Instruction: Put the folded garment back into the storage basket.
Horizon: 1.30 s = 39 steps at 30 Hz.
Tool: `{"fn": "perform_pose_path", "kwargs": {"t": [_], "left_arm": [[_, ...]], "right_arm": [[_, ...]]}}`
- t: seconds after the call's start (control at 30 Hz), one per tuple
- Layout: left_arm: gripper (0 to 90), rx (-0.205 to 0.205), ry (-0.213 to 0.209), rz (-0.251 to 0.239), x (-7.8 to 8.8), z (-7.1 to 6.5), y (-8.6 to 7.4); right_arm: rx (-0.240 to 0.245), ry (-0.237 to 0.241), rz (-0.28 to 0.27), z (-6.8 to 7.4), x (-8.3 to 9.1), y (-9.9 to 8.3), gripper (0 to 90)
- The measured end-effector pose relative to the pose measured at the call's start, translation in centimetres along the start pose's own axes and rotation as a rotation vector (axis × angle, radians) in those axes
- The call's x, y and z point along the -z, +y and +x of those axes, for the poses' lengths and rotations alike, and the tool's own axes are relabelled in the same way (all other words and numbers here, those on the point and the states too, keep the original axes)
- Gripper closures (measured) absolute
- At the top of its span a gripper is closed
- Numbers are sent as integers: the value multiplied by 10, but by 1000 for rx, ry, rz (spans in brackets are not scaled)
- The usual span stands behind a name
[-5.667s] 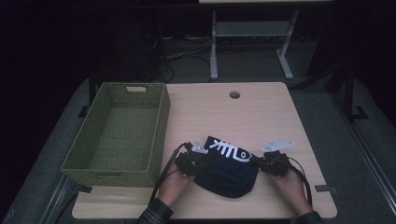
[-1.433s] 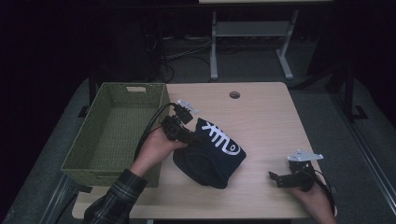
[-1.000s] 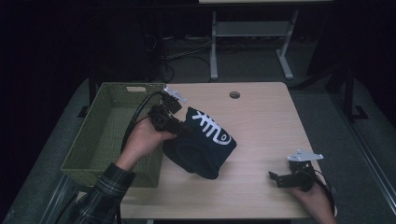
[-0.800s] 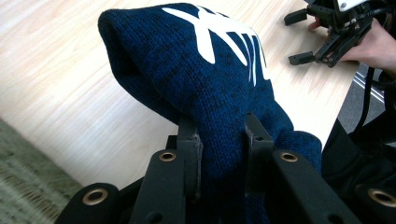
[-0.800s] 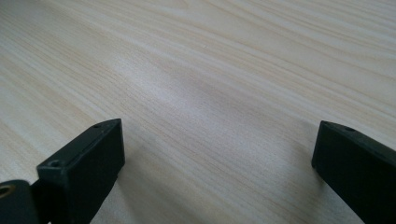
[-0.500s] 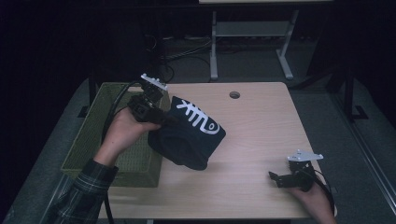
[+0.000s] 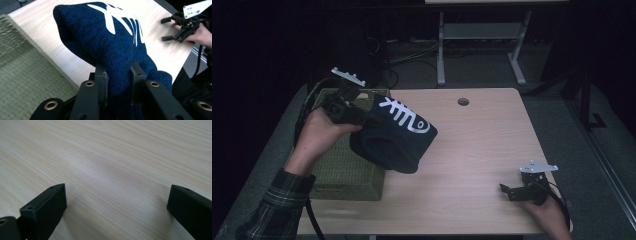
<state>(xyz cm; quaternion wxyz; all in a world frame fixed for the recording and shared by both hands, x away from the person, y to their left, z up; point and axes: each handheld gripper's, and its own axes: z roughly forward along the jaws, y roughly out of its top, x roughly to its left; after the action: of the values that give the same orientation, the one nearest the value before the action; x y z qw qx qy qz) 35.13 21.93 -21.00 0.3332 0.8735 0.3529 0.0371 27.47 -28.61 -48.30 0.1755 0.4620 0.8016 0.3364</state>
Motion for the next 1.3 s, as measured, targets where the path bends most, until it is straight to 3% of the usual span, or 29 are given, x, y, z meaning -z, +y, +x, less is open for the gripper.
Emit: {"fn": "perform_pose_path", "kwargs": {"t": [0.43,0.77,0.97,1.3], "left_arm": [[739,61,67,-50,45,19,-16],[739,135,118,-95,77,42,-42],[739,165,130,-104,84,49,-55],[739,228,131,-105,77,64,-82]], "right_arm": [[-2,1,-1,0,0,0,22],[-1,-1,-2,0,0,0,22],[-1,-1,-2,0,0,0,22],[-1,-3,-2,0,0,0,22]]}}
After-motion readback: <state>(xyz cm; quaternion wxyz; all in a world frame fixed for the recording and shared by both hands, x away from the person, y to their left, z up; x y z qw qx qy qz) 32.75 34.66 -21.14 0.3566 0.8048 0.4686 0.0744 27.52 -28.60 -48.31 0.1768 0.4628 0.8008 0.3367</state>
